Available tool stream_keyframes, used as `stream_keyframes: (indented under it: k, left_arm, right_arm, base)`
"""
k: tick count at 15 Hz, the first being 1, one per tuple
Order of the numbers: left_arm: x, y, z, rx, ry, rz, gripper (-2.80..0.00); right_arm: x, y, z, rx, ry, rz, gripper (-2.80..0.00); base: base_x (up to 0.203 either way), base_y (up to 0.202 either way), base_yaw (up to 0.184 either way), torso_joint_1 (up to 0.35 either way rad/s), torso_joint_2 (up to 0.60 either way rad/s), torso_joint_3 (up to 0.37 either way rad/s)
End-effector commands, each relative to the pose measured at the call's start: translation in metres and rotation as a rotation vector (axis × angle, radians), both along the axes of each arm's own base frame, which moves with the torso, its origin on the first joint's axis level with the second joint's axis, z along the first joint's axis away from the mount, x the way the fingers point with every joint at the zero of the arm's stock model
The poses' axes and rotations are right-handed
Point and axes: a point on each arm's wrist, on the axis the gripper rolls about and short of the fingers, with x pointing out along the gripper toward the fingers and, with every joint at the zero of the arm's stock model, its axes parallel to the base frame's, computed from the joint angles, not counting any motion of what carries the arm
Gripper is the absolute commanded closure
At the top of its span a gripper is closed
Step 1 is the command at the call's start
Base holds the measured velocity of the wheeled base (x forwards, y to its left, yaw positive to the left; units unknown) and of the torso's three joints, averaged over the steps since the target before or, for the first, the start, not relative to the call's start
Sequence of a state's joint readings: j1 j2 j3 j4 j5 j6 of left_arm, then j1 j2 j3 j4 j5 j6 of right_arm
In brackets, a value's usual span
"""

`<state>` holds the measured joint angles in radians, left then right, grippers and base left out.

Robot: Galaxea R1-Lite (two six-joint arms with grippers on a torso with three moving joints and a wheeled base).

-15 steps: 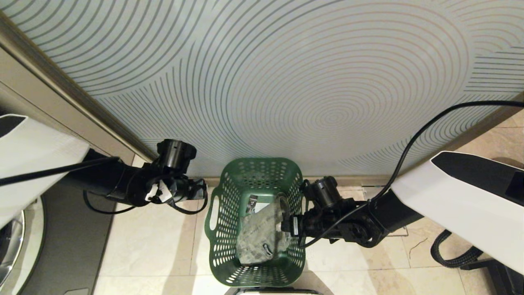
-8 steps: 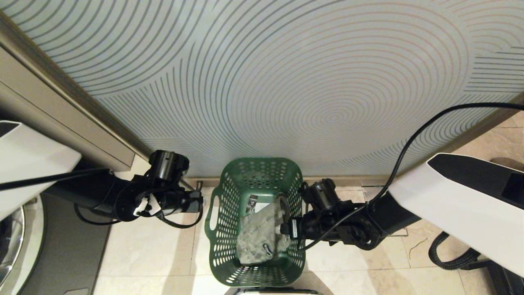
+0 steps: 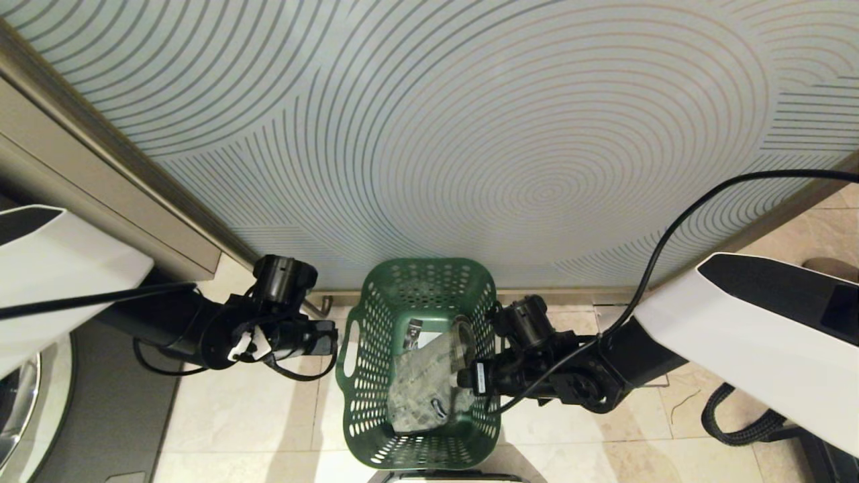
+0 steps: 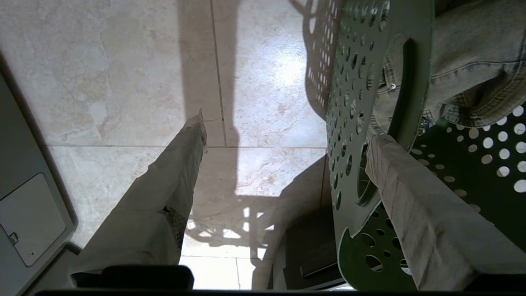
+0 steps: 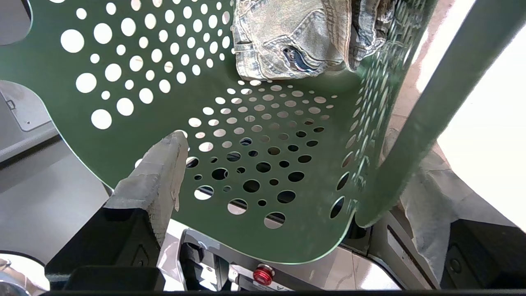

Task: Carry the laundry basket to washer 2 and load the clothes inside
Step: Pick up the clothes basket and put it beside the washing machine

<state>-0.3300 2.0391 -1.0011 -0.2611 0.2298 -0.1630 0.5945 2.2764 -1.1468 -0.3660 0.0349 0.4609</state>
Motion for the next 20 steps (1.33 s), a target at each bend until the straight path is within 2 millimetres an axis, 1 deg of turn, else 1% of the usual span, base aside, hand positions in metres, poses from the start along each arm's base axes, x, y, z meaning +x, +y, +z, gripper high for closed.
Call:
stream_keyframes:
  k: [1,5,9,14,15,17,20]
  left_arm:
    - [0.000,-0.001,-0.001,0.000,0.002,0.000,-2.80]
    - [-0.002,-0.009,-0.001,-0.024,0.015,0.004,-2.80]
    - [-0.004,-0.014,0.016,-0.045,-0.006,0.006,-2.80]
    - [-0.011,-0.014,0.022,-0.039,0.005,0.002,-2.80]
    - [-0.012,-0.014,0.020,-0.033,0.023,0.001,-2.80]
    - [-0.014,-0.014,0.007,-0.027,0.071,0.009,-2.80]
    - [-0.011,-0.016,-0.009,-0.024,0.114,0.020,-2.80]
  right_arm:
    - [0.000,0.000,-0.001,0.001,0.001,-0.001,-2.80]
    - [0.000,0.000,-0.001,0.001,0.002,-0.001,-2.80]
    - [-0.001,-0.001,-0.001,-0.002,0.005,0.000,-2.80]
    - [-0.002,-0.001,-0.001,-0.004,0.005,-0.001,-2.80]
    - [-0.002,-0.001,-0.001,-0.002,0.007,-0.001,-2.80]
    - [-0.003,-0.002,-0.002,-0.005,0.008,-0.002,-2.80]
    - [-0.004,-0.003,-0.003,-0.014,0.011,-0.008,-2.80]
  base:
    - [0.000,0.000,0.000,0.000,0.00,0.000]
    - [0.000,0.000,0.000,0.000,0.00,0.000]
    - [0.000,0.000,0.000,0.000,0.00,0.000]
    - [0.000,0.000,0.000,0.000,0.00,0.000]
    - [0.000,0.000,0.000,0.000,0.00,0.000]
    - [0.000,0.000,0.000,0.000,0.00,0.000]
    - [0.000,0.000,0.000,0.000,0.00,0.000]
